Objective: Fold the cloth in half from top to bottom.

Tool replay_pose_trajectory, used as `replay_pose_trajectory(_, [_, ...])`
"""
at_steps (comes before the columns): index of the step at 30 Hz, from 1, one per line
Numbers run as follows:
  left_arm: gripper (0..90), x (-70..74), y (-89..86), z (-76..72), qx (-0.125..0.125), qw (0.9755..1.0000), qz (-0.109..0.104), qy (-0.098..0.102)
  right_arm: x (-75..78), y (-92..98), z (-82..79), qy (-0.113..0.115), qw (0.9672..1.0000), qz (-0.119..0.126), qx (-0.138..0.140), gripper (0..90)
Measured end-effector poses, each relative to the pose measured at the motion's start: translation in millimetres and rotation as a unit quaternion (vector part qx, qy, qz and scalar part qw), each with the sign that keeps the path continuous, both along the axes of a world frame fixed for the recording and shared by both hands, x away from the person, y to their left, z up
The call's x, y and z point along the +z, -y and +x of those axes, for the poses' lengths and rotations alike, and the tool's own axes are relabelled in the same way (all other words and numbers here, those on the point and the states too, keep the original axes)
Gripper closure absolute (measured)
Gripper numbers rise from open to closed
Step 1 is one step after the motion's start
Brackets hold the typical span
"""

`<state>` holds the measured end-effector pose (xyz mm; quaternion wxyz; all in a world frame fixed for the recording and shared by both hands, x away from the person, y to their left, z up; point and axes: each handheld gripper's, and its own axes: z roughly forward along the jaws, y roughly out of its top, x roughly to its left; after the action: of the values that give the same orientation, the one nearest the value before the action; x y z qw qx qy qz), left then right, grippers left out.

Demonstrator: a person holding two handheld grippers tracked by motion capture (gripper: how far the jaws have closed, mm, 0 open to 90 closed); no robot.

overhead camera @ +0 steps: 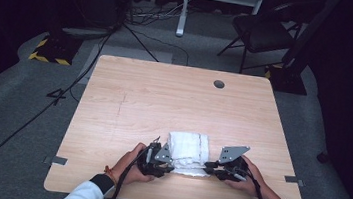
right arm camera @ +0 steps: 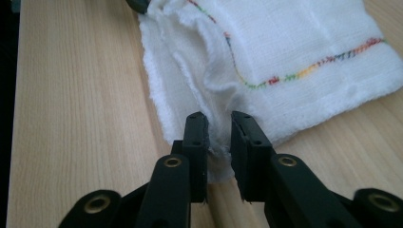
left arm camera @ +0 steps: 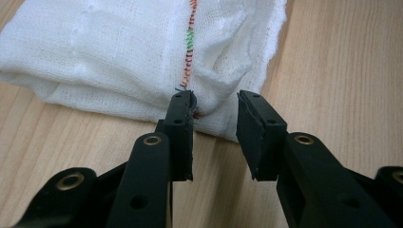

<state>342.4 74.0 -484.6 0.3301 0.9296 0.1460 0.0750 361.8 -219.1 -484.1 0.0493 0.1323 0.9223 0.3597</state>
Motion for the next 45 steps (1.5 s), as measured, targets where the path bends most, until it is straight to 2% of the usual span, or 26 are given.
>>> replay_pose_trajectory(4, [65.8,-2.5,-0.2,1.8,0.007,0.9999,-0.007,-0.009,-2.2,-0.4,-3.6,0.005,1.0,-0.004,-0.003,73.9])
replay_pose_trajectory(9, [63.7,-3.5,-0.1,6.5,0.018,0.9998,-0.005,0.004,-3.8,-2.4,-4.1,0.02,0.9997,-0.007,-0.007,74.6])
replay_pose_trajectory(15, [63.5,-5.1,-2.9,20.4,0.034,0.9993,-0.015,0.001,-5.0,-2.7,3.1,0.027,0.9993,-0.004,-0.024,75.1])
replay_pose_trajectory(19, [63.4,-4.8,-1.8,30.8,0.04,0.9991,-0.013,0.002,-5.5,-4.1,9.9,0.031,0.999,-0.004,-0.033,75.2])
replay_pose_trajectory(21, [63.4,-5.7,-1.5,36.5,0.046,0.9988,-0.017,0.008,-5.8,-3.9,14.1,0.031,0.9988,-0.002,-0.037,75.2])
replay_pose_trajectory(25, [63.3,-4.9,-2.0,49.8,0.057,0.9983,-0.012,0.006,-6.6,-4.6,26.2,0.035,0.9982,0.001,-0.049,75.2])
replay_pose_trajectory(34, [63.1,-8.6,-10.1,79.4,0.098,0.9946,-0.035,0.007,-9.1,-13.8,55.2,0.051,0.9954,0.008,-0.081,75.9])
replay_pose_trajectory(37, [62.8,-8.7,-12.0,86.5,0.105,0.9938,-0.037,0.002,-9.7,-15.7,64.3,0.052,0.9948,0.011,-0.087,76.0])
replay_pose_trajectory(40, [62.8,-8.8,-12.8,91.0,0.106,0.9938,-0.033,0.012,-10.4,-18.9,73.4,0.054,0.994,0.014,-0.094,76.3])
replay_pose_trajectory(41, [62.8,-8.4,-12.9,92.9,0.106,0.9937,-0.034,0.006,-10.4,-20.2,76.1,0.054,0.9938,0.014,-0.096,76.4])
replay_pose_trajectory(45, [61.3,-8.0,-14.6,100.9,0.114,0.9929,-0.033,0.002,-10.7,-23.3,83.3,0.057,0.9932,0.014,-0.1,76.5])
